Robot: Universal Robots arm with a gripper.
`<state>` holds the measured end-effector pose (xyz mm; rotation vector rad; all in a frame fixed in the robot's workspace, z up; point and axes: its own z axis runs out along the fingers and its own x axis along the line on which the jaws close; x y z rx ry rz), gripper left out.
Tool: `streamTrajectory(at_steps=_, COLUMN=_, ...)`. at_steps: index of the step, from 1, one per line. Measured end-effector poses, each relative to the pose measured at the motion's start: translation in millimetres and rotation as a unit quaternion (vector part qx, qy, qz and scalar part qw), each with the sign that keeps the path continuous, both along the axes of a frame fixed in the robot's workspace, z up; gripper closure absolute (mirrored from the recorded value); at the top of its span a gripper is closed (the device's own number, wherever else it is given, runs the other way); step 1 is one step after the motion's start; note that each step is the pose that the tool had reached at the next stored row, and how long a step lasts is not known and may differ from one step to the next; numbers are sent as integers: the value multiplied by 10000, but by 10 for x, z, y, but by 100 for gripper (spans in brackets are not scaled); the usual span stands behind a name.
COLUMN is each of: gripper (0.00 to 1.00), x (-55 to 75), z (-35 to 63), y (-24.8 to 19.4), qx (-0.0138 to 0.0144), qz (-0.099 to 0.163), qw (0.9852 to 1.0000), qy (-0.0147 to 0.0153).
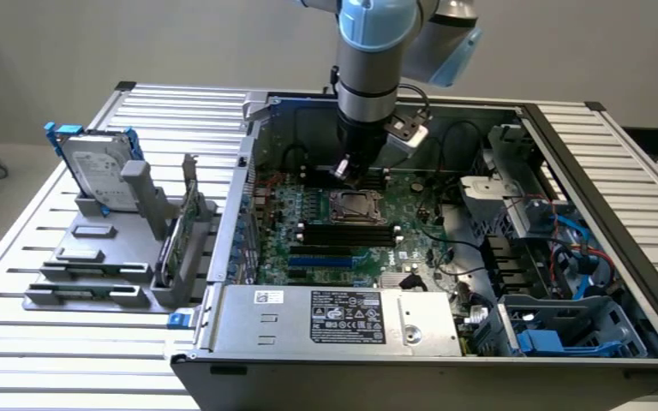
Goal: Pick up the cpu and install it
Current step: 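Install the first cpu locking lever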
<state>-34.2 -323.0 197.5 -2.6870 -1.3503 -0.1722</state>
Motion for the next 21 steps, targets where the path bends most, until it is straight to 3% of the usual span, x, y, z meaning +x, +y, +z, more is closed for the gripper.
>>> streamTrajectory(at_steps=21, gripper=89, x=80, z=-14, y=0, qx=-1, qz=-16, qw=10000, qy=0)
